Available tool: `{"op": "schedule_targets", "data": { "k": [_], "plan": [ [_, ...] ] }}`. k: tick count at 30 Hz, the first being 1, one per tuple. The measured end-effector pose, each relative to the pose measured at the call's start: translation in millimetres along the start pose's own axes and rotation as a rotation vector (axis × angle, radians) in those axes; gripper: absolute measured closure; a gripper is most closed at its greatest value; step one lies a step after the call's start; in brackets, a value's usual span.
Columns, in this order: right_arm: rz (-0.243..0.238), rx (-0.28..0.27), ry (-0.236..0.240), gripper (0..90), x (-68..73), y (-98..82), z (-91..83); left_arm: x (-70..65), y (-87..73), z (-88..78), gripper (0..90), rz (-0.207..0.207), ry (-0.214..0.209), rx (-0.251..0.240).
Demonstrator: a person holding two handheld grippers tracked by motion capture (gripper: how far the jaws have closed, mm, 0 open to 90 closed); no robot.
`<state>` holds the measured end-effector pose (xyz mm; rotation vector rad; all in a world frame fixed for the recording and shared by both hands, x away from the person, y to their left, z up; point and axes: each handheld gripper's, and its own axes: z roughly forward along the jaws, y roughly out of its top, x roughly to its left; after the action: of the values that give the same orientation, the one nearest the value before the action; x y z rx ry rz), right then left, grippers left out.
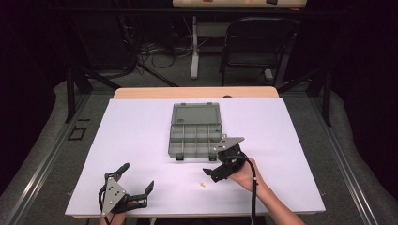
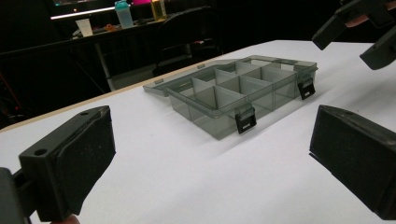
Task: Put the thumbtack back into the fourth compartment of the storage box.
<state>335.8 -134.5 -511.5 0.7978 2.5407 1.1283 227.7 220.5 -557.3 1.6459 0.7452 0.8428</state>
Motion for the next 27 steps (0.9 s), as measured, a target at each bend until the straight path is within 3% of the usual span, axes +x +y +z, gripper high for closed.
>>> {"op": "schedule_targets", "data": {
  "k": [27],
  "plan": [
    [-0.035,0.099,0.071,0.0,29.3,-18.4,24.9,-0.3,0.3,-1.5,0.1,0.002,-0.003,-0.004]
  ]
}}
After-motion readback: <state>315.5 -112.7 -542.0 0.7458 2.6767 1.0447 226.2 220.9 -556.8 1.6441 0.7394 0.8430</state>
